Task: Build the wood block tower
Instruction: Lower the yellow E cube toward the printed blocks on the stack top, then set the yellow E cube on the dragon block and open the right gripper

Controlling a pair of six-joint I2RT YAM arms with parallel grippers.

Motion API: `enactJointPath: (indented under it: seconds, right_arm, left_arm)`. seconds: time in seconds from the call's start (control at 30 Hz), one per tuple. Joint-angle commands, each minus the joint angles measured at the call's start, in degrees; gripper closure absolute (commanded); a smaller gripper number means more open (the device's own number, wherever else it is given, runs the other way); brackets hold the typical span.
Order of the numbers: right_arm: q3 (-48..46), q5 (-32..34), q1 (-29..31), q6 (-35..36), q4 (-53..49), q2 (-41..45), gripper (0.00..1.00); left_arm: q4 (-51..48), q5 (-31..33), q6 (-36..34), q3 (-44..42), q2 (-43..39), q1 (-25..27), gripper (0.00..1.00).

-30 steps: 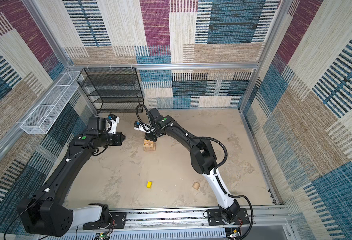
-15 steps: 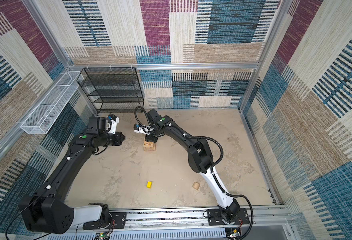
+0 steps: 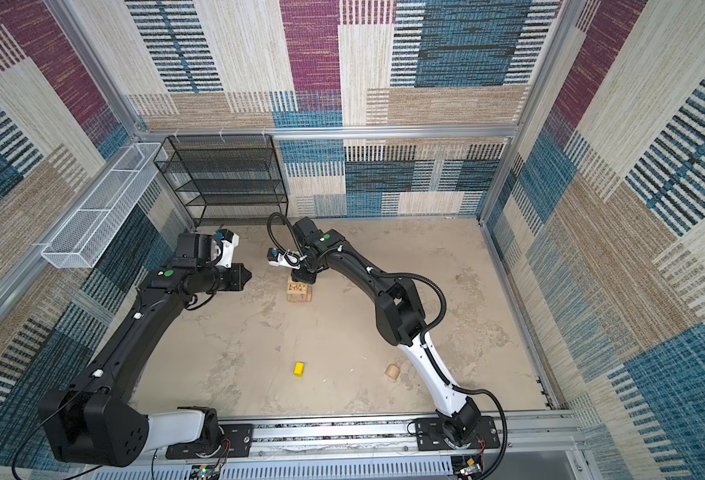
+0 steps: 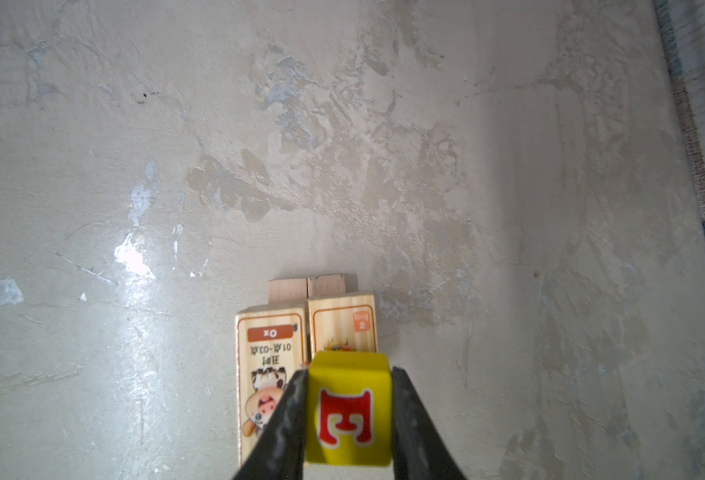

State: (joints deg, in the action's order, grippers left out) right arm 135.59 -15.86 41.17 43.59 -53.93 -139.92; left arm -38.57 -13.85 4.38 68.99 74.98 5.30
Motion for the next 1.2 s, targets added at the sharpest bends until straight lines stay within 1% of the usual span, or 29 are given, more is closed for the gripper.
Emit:
enactJointPath:
  seconds: [0.0, 0.23, 0.33, 0.47, 0.57, 0.77, 1.17]
  right_arm:
    - [0.52, -0.58, 0.05, 1.31, -0.82, -0.23, 0.98]
    - [1.56, -0.43, 0.05, 2.02, -1.74, -0.82, 0.95]
    - [1.78, -0.3, 0.03, 2.02, -1.78, -0.94, 0.9]
    - [2.14, 0.64, 0.05, 1.76, -1.69, -1.2, 0.72]
    - [2.22, 0.68, 0.05, 1.67, -1.53, -1.27, 0.61]
    - [2.31, 0.9, 0.05, 1.23, -1.35, -1.06, 0.55]
    - [1.96, 0.09, -0.08, 1.02, -1.17, 0.25, 0.52]
  left_arm:
    - [1.22, -0.96, 0.89, -0.24, 0.13, -0.15, 0.81]
    - [2.06, -2.1, 1.76, -0.65, 0.34, -0.47, 0.81]
    - [2.09, -2.28, 1.86, -0.62, 0.43, -0.53, 0.81]
    - [2.1, -2.41, 1.95, -0.61, 0.43, -0.73, 0.81]
    - [2.18, -2.5, 1.99, -0.57, 0.43, -0.71, 0.81]
    - [2.33, -2.76, 2.12, -0.78, 0.36, -0.8, 0.81]
    - [2.6, -3.2, 2.39, -0.78, 0.31, -0.92, 0.81]
